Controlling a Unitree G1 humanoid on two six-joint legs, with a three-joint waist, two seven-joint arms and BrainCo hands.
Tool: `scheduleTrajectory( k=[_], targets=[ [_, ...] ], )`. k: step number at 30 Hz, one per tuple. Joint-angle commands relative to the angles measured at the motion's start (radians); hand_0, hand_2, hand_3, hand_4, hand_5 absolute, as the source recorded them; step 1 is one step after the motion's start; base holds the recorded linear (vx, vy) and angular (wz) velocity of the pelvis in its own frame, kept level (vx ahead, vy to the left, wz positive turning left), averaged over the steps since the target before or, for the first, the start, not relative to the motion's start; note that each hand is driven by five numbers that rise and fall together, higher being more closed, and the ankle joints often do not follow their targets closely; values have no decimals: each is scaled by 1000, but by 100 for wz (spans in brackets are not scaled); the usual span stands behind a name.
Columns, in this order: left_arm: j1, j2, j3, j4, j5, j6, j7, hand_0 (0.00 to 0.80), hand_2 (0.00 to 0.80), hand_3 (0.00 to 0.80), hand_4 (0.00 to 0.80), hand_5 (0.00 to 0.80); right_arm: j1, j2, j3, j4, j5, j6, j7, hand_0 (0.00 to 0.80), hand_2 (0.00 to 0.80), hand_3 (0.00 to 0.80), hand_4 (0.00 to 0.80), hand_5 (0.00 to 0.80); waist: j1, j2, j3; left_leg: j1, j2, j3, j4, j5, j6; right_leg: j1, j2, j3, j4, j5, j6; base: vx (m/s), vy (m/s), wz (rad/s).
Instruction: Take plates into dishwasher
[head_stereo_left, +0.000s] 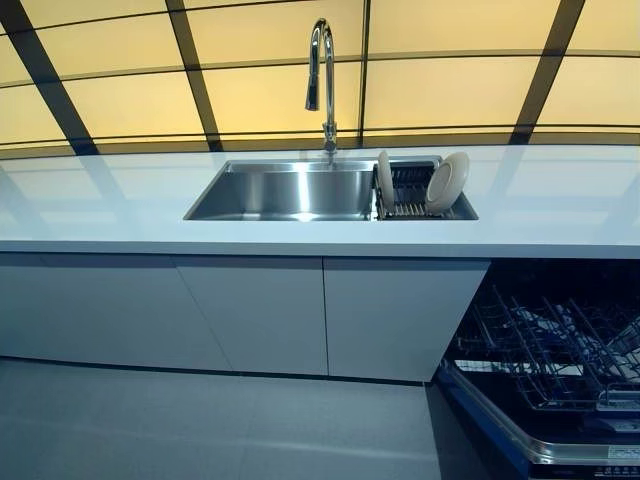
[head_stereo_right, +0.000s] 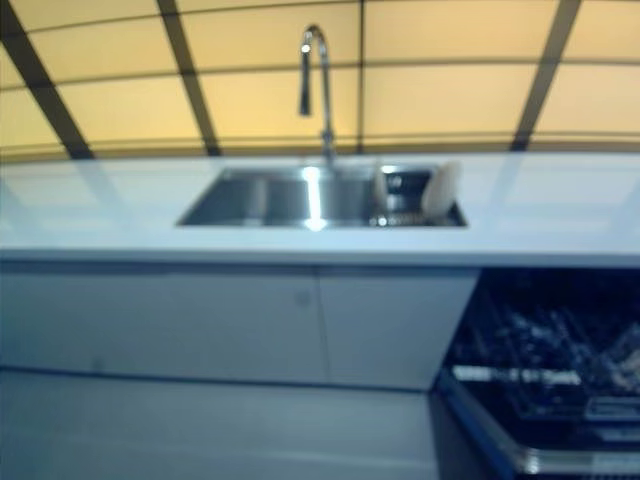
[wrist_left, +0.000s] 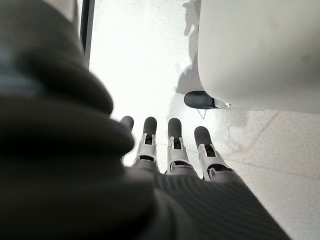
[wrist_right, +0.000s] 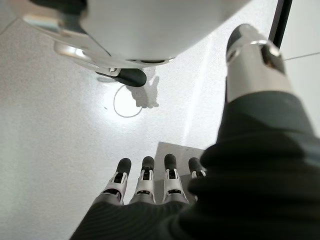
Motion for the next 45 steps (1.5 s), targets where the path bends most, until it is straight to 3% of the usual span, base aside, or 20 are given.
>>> scheduleTrajectory(
  k=[1,10,15,17,18,19,20,22,24,25,27,29,30,31,33,36,39,45],
  targets=[
    [-49,-42,-7,71,60,5,17,0,0,0,0,0,-87,52,44,20,-17,-7,8,0,0,0,0,0,27,-31,18,54,-144,16,3,-108,145,-4,37,64,3,-4,12,39,-38,1],
    [-49,-44,-37,69,68,13,7,0,0,0,0,0,-77,51,38,42,38,12,51,0,0,0,0,0,23,-36,-5,56,-140,18,3,-108,141,1,45,70,3,-15,5,28,-31,0],
    [-48,-43,-6,72,-38,19,40,0,0,0,0,0,-76,47,33,40,30,0,40,0,0,0,0,0,24,-40,4,74,-133,23,3,-104,142,1,51,81,29,-34,-8,31,-74,0],
    [-46,-42,20,70,-79,21,60,0,0,0,0,0,-78,44,31,38,25,1,36,0,0,0,0,0,25,-48,19,59,-129,25,52,-113,138,-9,51,85,60,-48,-20,-8,-136,0],
    [-50,-38,46,71,-95,13,78,0,0,0,0,0,-85,34,36,29,-14,1,30,0,0,0,0,0,28,-66,50,-15,-125,39,223,-154,131,-26,43,89,102,-60,-38,-66,-149,6],
    [-51,-36,57,73,-87,9,86,0,0,0,0,0,-88,26,46,25,-30,3,37,0,0,0,0,0,31,-73,70,-72,-123,56,346,-154,124,-32,41,84,119,-68,-48,-91,-174,14],
    [-52,-34,66,77,-71,-3,94,0,0,0,0,0,-91,18,54,23,-29,2,43,0,0,0,0,0,32,-75,91,-146,-114,77,470,-141,118,-45,47,76,143,-78,-60,-92,-131,26],
    [-57,-32,72,72,-64,-2,77,0,0,0,0,0,-96,9,61,11,-34,18,43,0,0,0,0,0,30,-72,128,-250,-95,114,550,-76,95,-62,56,72,175,-76,-72,-92,-85,31],
    [-57,-42,72,75,-86,-12,64,0,0,0,0,0,-102,-1,55,28,-17,20,49,0,0,0,0,0,28,-54,155,-287,-106,113,406,21,61,-62,69,85,179,-61,-64,27,6,5],
    [-52,-46,71,78,-97,-17,66,0,0,0,0,0,-103,-2,49,37,-25,14,60,0,0,0,0,0,28,-48,162,-282,-115,100,320,75,50,-54,73,92,174,-55,-61,153,35,-3],
    [-38,-54,75,81,-131,-8,93,0,0,0,0,0,-96,4,45,55,-38,5,63,0,0,0,0,0,32,-30,168,-284,-136,15,114,183,27,-35,92,99,166,-46,-58,228,38,6],
    [-23,-62,86,89,-144,-1,115,0,0,0,0,0,-91,5,46,58,-26,6,55,0,0,0,0,0,37,-14,161,-292,-148,-68,3,210,17,-29,109,111,178,-54,-57,285,56,-3],
    [-18,-64,90,95,-143,1,115,0,0,0,0,0,-88,3,40,61,-14,4,49,0,0,0,0,0,38,-7,159,-296,-153,-79,3,217,17,-26,111,117,189,-66,-59,332,103,-16],
    [-13,-70,95,93,-151,2,118,0,0,0,0,0,-90,0,36,65,1,4,38,0,0,0,0,0,37,1,156,-282,-154,-82,3,183,28,-28,116,145,210,-81,-60,365,139,-28],
    [-7,-70,102,93,-188,2,112,0,0,0,0,0,-102,-3,24,71,-15,15,31,0,0,0,0,0,35,12,152,-265,-145,-58,22,179,41,-27,108,160,246,-106,-62,345,128,-57],
    [5,-51,115,97,-167,-5,102,0,0,0,0,0,-83,10,3,71,-47,-11,59,0,0,0,0,0,33,-2,147,-247,-150,-23,87,124,61,19,75,143,292,-161,-51,387,44,-51],
    [-2,-28,110,84,-146,-8,93,0,0,0,0,0,-74,27,27,51,-75,-15,70,0,0,0,0,0,37,-21,128,-236,-145,19,98,61,76,53,41,111,257,-159,-36,289,-17,-14],
    [-47,-46,62,83,-119,-23,85,0,0,0,0,0,-91,23,61,64,-73,17,68,0,0,0,0,0,53,-27,102,-292,-153,7,117,46,82,80,36,112,140,-135,-42,129,-42,-5]
  ],
)
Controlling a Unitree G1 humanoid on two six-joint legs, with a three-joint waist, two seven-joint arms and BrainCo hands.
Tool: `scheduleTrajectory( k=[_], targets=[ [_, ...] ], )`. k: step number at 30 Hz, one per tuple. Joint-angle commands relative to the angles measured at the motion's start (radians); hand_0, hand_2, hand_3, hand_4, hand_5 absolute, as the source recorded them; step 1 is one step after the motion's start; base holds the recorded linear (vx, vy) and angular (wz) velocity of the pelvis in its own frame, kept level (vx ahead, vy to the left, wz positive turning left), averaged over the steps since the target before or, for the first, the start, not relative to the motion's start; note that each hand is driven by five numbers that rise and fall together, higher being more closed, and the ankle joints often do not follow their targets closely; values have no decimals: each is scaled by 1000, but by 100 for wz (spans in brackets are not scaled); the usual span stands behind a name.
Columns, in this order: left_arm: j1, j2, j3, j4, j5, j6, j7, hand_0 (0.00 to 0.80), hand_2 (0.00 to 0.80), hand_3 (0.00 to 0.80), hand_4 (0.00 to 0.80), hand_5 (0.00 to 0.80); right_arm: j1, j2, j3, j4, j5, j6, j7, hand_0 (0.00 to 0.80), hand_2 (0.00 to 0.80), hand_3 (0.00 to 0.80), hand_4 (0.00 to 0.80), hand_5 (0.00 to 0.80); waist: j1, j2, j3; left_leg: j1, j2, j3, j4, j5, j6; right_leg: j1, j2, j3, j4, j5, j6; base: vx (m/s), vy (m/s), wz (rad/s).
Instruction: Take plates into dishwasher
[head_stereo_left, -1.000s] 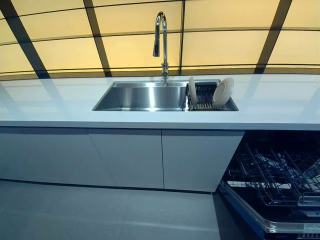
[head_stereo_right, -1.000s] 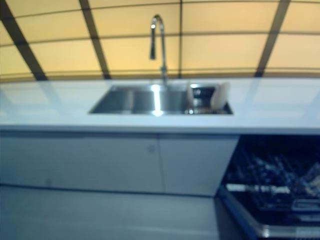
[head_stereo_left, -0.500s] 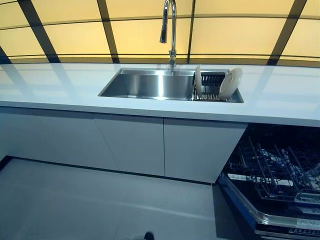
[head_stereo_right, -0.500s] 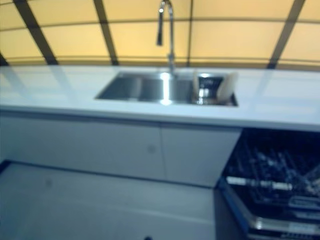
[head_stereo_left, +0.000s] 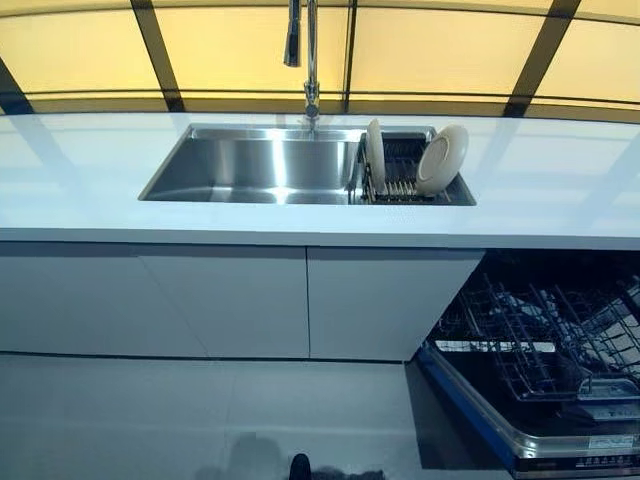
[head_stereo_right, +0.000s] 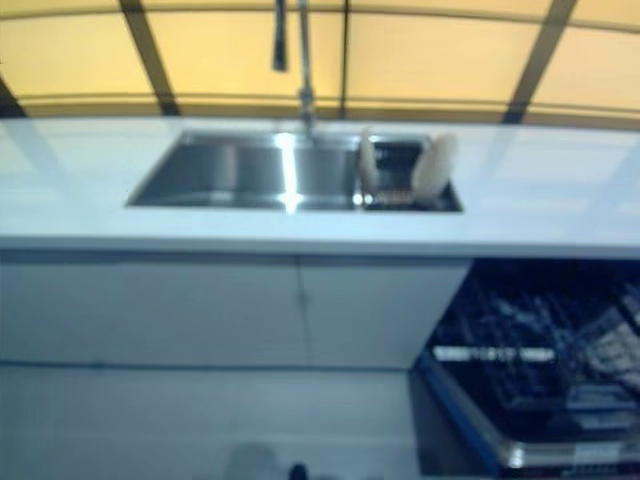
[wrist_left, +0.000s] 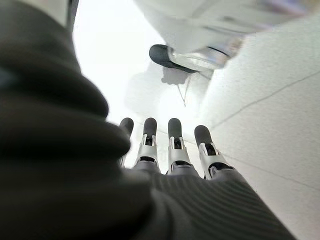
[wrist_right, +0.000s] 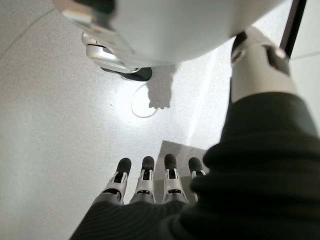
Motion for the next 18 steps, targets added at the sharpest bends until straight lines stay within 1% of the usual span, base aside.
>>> scheduleTrajectory(
  k=[1,3,4,6,8,10,11,12,13,14,15,16,17,18],
  targets=[
    [-15,-82,-38,32,38,-4,-17,0,0,0,0,0,6,-2,28,-2,6,17,3,0,0,0,0,0,22,31,-53,-172,-33,-10,63,-33,-13,86,33,-26,-47,44,-24,159,-22,10],
    [-5,-91,-33,43,36,2,-7,0,0,0,0,0,10,-1,20,-8,7,23,-2,0,0,0,0,0,23,26,-55,-190,-35,0,131,-56,-11,99,22,-29,-55,43,-21,180,1,8],
    [3,-91,-26,44,39,4,-2,0,0,0,0,0,12,-3,15,-10,10,24,-6,0,0,0,0,0,23,25,-55,-200,-35,12,180,-72,-10,105,14,-34,-49,38,-18,220,30,1],
    [14,-88,-11,49,52,19,-2,0,0,0,0,0,14,-6,-1,-9,15,30,-14,0,0,0,0,0,24,22,-59,-202,-35,31,227,-120,2,113,-4,-46,-28,25,-7,262,71,2],
    [16,-85,-1,59,50,23,3,0,0,0,0,0,15,-7,-25,-5,34,35,-23,0,0,0,0,0,21,17,-73,-196,-41,44,263,-167,17,122,-27,-61,21,15,15,329,122,-4],
    [9,-79,11,66,61,20,0,0,0,0,0,0,19,-5,-54,1,62,27,-28,0,0,0,0,0,16,11,-89,-173,-48,55,264,-192,34,128,-48,-82,92,17,37,383,137,1],
    [6,-75,13,66,72,15,-1,0,0,0,0,0,20,-2,-72,3,65,26,-25,0,0,0,0,0,12,3,-99,-137,-62,54,237,-194,54,110,-76,-100,194,77,67,419,181,-1],
    [3,-69,10,64,80,12,-2,0,0,0,0,0,21,0,-84,-1,55,28,-27,0,0,0,0,0,10,-2,-108,-89,-79,49,187,-187,73,61,-113,-111,327,164,89,375,220,-7],
    [-1,-62,1,64,87,11,-5,0,0,0,0,0,24,-1,-87,-8,39,26,-30,0,0,0,0,0,0,-6,-115,-57,-98,40,141,-181,90,-27,-152,-110,520,238,100,284,224,-10],
    [-4,-54,-9,63,96,14,-7,0,0,0,0,0,28,-2,-87,-13,39,18,-28,0,0,0,0,0,-9,-8,-115,-33,-112,36,110,-176,100,-120,-157,-79,657,285,104,199,205,-7],
    [-9,-45,-14,61,110,20,-9,0,0,0,0,0,30,-5,-87,-16,49,9,-31,0,0,0,0,0,-20,-3,-108,-8,-116,32,88,-169,106,-217,-150,-50,734,311,96,150,171,3],
    [-17,-35,-15,60,123,25,-12,0,0,0,0,0,32,-8,-79,-19,66,2,-39,0,0,0,0,0,-24,11,-93,22,-106,23,74,-162,106,-295,-143,-48,738,299,79,124,120,12],
    [-24,-27,-14,58,131,29,-17,0,0,0,0,0,31,-12,-73,-20,89,-5,-45,0,0,0,0,0,-26,25,-81,41,-91,20,62,-152,100,-331,-130,-56,685,270,63,129,39,20],
    [-32,-21,-18,59,132,29,-26,0,0,0,0,0,27,-16,-68,-20,120,-9,-46,0,0,0,0,0,-26,46,-72,58,-66,21,55,-138,88,-346,-108,-74,558,232,47,150,-63,28]
  ],
)
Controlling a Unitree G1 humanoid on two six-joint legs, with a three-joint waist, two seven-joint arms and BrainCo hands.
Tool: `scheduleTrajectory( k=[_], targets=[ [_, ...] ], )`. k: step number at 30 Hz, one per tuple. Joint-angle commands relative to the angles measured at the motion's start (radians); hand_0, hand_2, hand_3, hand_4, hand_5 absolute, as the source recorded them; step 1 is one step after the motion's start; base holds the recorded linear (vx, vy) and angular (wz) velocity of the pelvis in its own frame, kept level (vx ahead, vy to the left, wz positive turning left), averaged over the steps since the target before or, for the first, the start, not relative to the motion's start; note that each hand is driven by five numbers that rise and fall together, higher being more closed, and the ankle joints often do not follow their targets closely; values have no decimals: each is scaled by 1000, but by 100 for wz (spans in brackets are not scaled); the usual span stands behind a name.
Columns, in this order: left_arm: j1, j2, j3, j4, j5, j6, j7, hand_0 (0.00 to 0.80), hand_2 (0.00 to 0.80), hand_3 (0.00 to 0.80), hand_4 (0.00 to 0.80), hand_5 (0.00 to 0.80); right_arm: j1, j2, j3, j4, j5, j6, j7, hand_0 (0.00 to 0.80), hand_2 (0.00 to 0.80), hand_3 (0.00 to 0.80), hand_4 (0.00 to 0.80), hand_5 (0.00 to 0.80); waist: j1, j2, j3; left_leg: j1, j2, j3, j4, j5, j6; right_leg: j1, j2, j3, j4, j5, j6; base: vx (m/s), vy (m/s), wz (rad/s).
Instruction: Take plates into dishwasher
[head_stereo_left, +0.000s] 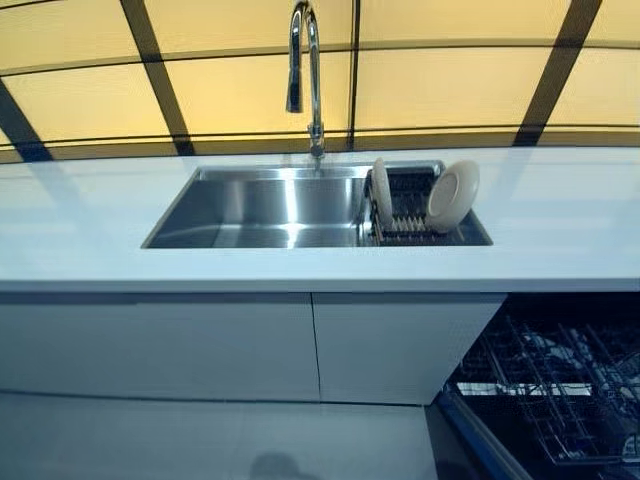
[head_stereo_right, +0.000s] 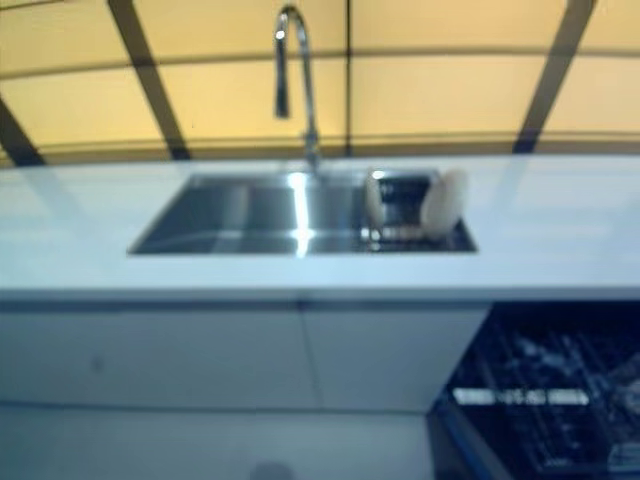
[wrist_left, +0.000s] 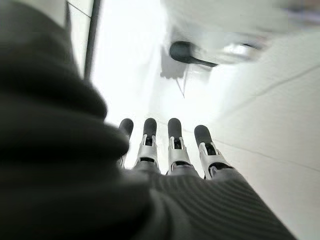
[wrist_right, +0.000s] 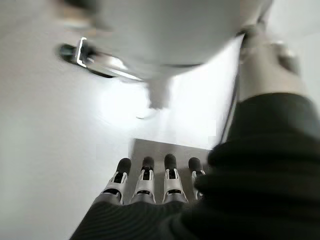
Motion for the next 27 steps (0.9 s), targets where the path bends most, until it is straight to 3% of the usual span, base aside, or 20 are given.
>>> scheduleTrajectory(
  k=[1,3,4,7,12,24,27],
  targets=[
    [-34,-30,8,9,46,6,-31,0,0,0,0,0,-13,-16,-1,21,77,-16,-20,0,0,0,0,0,4,97,67,-44,53,-4,88,-49,7,80,85,-37,-542,310,-22,162,-140,32],
    [-41,-31,-1,15,59,12,-35,0,0,0,0,0,-13,-23,-3,38,107,-28,-27,0,0,0,0,0,0,103,71,-38,60,-22,104,-77,-4,86,134,17,-850,375,-1,159,-205,18],
    [-42,-29,0,16,57,12,-36,0,0,0,0,0,-15,-27,-8,45,117,-31,-22,0,0,0,0,0,-2,101,72,-37,54,-29,123,-101,-2,75,141,46,-893,406,6,155,-178,3],
    [-30,-36,24,27,16,10,-26,0,0,0,0,0,-34,-29,-22,60,84,-7,-23,0,0,0,0,0,1,91,65,-10,60,-31,165,-151,-6,126,149,50,-908,369,-4,258,-179,31],
    [15,-71,32,42,67,7,-46,0,0,0,0,0,-36,-22,-34,49,85,-1,-50,0,0,0,0,0,13,73,27,38,76,-18,113,-142,-20,238,161,45,-1018,365,-18,261,-110,8],
    [-8,-32,14,30,62,2,-24,0,0,0,0,0,-59,-8,21,10,64,-46,-40,0,0,0,0,0,7,87,36,44,87,-7,19,-115,-3,191,161,24,-925,310,-11,77,-17,-8],
    [-21,-31,11,30,48,4,-25,0,0,0,0,0,-73,-20,26,3,82,-46,-21,0,0,0,0,0,2,74,32,28,97,17,126,-175,-11,202,166,43,-921,285,-38,119,-83,-4]
  ],
)
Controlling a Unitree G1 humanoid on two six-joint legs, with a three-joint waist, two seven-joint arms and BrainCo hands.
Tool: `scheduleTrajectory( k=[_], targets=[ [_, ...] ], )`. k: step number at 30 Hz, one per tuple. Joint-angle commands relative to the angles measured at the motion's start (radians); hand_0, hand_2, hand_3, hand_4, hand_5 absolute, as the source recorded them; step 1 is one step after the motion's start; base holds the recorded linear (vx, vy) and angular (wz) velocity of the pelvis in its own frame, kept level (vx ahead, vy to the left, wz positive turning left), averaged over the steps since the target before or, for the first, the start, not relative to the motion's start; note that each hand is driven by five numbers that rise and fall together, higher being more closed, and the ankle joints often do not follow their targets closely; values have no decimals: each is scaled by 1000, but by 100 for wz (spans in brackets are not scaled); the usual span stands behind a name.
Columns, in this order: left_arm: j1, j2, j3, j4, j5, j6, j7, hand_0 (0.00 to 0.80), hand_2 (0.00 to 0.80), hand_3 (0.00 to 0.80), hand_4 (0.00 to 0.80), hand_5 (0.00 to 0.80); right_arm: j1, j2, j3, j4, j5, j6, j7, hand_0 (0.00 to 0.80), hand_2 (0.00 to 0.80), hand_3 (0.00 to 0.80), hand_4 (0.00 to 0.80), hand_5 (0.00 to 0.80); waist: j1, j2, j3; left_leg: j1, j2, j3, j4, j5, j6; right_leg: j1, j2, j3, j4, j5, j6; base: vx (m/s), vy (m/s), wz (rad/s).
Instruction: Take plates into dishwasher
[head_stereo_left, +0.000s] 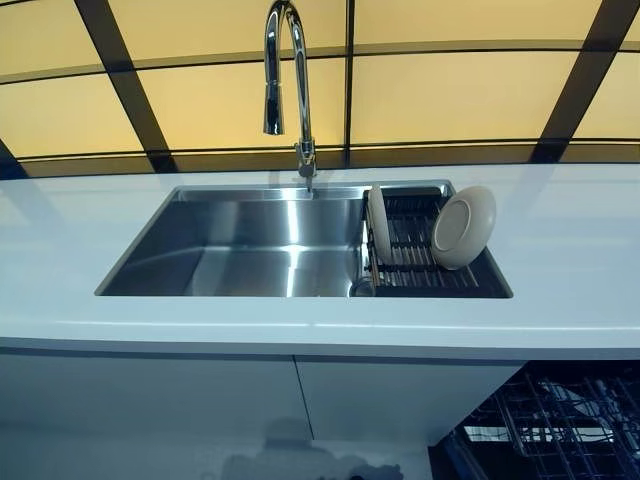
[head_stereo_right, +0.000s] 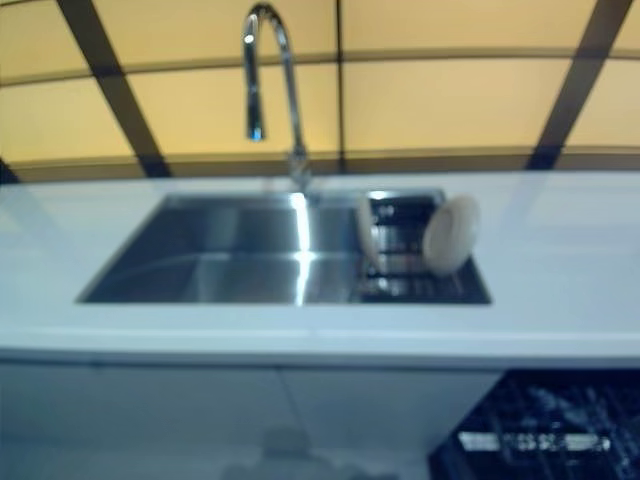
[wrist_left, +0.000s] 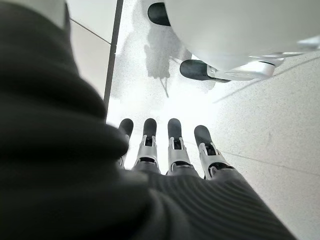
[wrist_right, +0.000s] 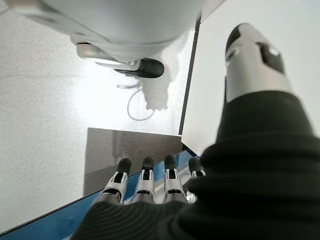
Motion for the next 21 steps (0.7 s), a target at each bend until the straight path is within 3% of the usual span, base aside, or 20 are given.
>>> scheduleTrajectory(
  k=[1,2,3,5,6,7,8,11,17,21],
  targets=[
    [-45,-3,-3,29,-2,-5,7,0,0,0,0,0,-72,-15,39,11,17,-31,18,0,0,0,0,0,7,-19,24,-99,-45,75,291,-27,58,40,-40,18,95,-136,54,82,-98,-9],
    [-50,-11,1,28,-8,-5,-2,0,0,0,0,0,-68,-25,46,-12,-2,-21,34,0,0,0,0,0,12,-28,35,-240,-36,74,509,73,24,78,-31,0,72,-135,28,46,-78,-3],
    [-52,-17,1,25,1,-5,-7,0,0,0,0,0,-65,-29,50,-18,-1,-17,36,0,0,0,0,0,15,-28,46,-273,-39,65,501,99,12,94,-28,-2,74,-141,24,-4,-32,6],
    [-48,-29,-5,21,25,-16,-11,0,0,0,0,0,-62,-33,56,-20,31,-31,52,0,0,0,0,0,16,-33,62,-257,-31,94,292,106,-1,113,-37,-10,83,-149,37,22,76,11],
    [-49,-27,-8,10,47,2,-10,0,0,0,0,0,-74,-35,51,-24,16,-46,81,0,0,0,0,0,16,-37,69,-213,-21,115,190,70,19,109,-54,-13,93,-152,52,65,168,3],
    [-60,-27,-12,8,57,17,-9,0,0,0,0,0,-82,-36,52,-28,-1,-43,97,0,0,0,0,0,19,-32,68,-196,-39,91,158,61,33,106,-60,-13,79,-138,61,108,217,-2],
    [-72,-26,-24,7,36,21,-1,0,0,0,0,0,-88,-34,66,-39,-19,-31,121,0,0,0,0,0,21,-27,57,-166,-49,52,81,80,37,103,-62,-12,58,-123,70,124,182,-2],
    [-80,-3,-17,3,4,13,17,0,0,0,0,0,-88,-37,88,-34,-120,-46,205,0,0,0,0,0,28,-16,34,-88,-41,63,-58,114,40,95,-66,-48,32,-95,100,126,110,-31],
    [-79,67,19,14,28,8,6,0,0,0,0,0,-83,-49,135,-45,-193,-45,387,0,0,0,0,0,50,-41,4,-101,-40,47,-58,97,57,86,-70,-67,21,-94,107,58,-20,-15],
    [-69,108,24,2,85,36,-24,0,0,0,0,0,-86,-103,219,-145,-301,-87,540,0,0,0,0,0,65,-69,-16,-106,-36,47,-58,95,56,106,-70,-68,-15,-85,109,62,-81,17]
  ],
)
